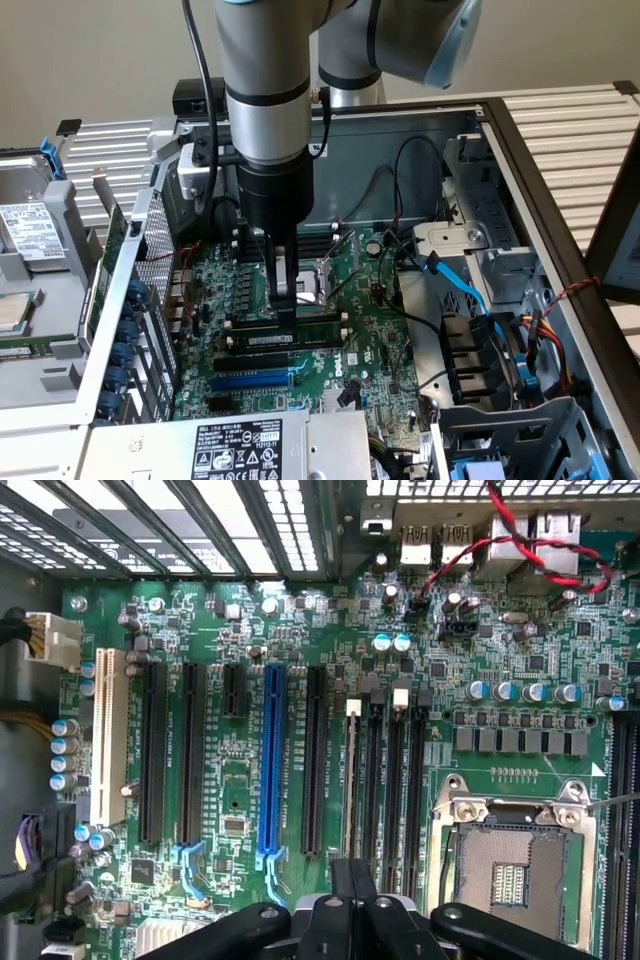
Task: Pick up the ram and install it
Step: 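Press down the ram until it locks into place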
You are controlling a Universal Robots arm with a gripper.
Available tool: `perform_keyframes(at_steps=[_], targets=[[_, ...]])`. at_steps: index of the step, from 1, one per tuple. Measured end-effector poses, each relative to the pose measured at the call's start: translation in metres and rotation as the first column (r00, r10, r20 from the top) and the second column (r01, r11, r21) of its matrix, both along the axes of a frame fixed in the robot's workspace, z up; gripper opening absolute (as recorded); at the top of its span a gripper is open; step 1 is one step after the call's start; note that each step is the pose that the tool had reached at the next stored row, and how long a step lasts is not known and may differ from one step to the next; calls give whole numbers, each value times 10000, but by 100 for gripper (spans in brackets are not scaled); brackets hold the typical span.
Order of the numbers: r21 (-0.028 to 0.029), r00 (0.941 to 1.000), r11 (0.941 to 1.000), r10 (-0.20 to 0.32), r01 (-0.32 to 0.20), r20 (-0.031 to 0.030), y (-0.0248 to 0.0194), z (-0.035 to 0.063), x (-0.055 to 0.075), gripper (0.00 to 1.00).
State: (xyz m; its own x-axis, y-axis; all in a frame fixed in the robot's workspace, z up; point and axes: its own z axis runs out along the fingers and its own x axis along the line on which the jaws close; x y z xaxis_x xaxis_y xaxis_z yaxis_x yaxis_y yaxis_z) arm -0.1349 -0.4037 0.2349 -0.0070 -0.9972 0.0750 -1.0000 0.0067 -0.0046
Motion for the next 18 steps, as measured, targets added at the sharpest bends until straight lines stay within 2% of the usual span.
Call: perform_keyframes(at_steps=[5,8,18], targets=[[-1,10000,10000,2,-2,-2,0,181,1,11],[-2,10000,10000,1,-1,-2,-1,240,11,11],[0,10000,10000,1,-1,-2,-3,250,16,11]])
